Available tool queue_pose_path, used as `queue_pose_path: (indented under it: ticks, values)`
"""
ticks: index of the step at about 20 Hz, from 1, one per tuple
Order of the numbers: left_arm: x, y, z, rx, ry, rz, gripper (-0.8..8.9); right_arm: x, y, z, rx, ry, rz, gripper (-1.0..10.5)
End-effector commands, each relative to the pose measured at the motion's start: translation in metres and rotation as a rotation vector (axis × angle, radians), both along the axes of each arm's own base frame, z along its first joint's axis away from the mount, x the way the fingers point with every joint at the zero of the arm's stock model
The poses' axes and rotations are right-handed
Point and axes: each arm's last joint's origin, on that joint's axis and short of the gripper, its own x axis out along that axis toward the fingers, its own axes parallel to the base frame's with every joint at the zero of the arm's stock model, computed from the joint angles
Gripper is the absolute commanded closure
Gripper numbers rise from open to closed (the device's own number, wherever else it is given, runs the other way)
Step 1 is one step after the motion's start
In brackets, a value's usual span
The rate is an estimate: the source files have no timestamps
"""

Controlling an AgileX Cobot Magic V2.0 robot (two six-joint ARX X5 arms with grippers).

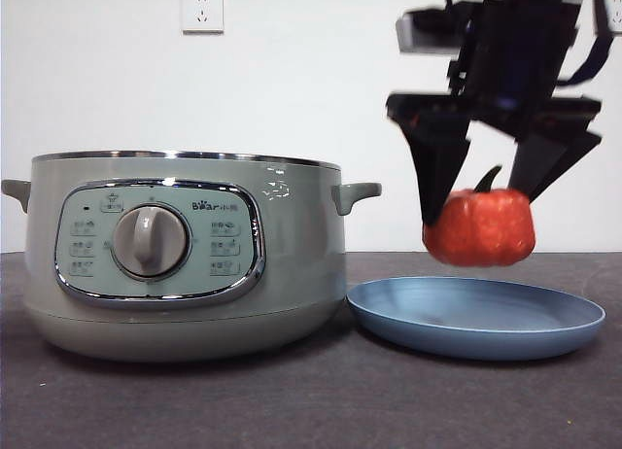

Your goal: Take the pumpkin out from the steamer,put the pumpkin in the blue plate,close the lid

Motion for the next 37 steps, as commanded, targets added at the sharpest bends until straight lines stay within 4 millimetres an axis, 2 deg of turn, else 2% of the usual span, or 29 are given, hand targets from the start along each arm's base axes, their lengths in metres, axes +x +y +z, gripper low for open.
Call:
queue_pose_path:
  ticks: [1, 2, 5, 8, 9, 11, 12, 17, 20, 24, 29, 33, 37]
  values:
    - [-0.003, 0.001, 0.010, -0.026, -0.069, 0.000, 8.22, 0.011, -0.001, -0.019, -0.040, 0.038, 0.001, 9.4]
    - [-0.003, 0.001, 0.010, -0.026, -0.068, 0.000, 8.22, 0.016, -0.003, -0.026, -0.049, 0.053, -0.012, 9.2]
    - [-0.002, 0.001, 0.010, -0.025, -0.068, 0.000, 8.22, 0.028, -0.007, -0.043, -0.047, 0.101, -0.032, 6.9]
    - [-0.002, 0.001, 0.009, -0.025, -0.067, 0.000, 8.22, 0.033, -0.011, -0.051, 0.003, 0.157, -0.027, 6.8]
    - [-0.002, 0.001, 0.009, -0.025, -0.067, 0.000, 8.22, 0.033, -0.012, -0.051, 0.002, 0.158, -0.031, 6.4]
    - [-0.002, 0.001, 0.009, -0.026, -0.067, -0.001, 8.22, 0.033, -0.012, -0.051, 0.000, 0.163, -0.030, 4.5]
    - [-0.002, 0.001, 0.009, -0.026, -0.067, -0.001, 8.22, 0.033, -0.013, -0.052, -0.002, 0.163, -0.032, 4.0]
    - [-0.003, 0.000, 0.010, -0.036, -0.065, -0.029, 8.22, 0.032, -0.013, -0.046, 0.003, 0.146, -0.023, 4.0]
    - [-0.001, -0.003, 0.008, -0.081, -0.042, -0.093, 8.22, 0.025, -0.017, -0.024, 0.041, 0.081, -0.019, 4.1]
    - [0.016, -0.014, 0.000, -0.102, 0.021, -0.153, 8.22, 0.004, -0.028, 0.025, 0.127, -0.074, -0.015, 4.1]
    - [0.044, -0.031, -0.032, -0.165, 0.077, -0.201, 8.22, -0.034, -0.048, 0.080, 0.235, -0.276, -0.007, 4.1]
    - [0.063, -0.042, -0.056, -0.173, 0.145, -0.217, 8.22, -0.063, -0.064, 0.110, 0.305, -0.402, -0.002, 4.1]
    - [0.088, -0.057, -0.072, -0.193, 0.185, -0.252, 8.22, -0.084, -0.075, 0.126, 0.348, -0.482, 0.001, 4.1]
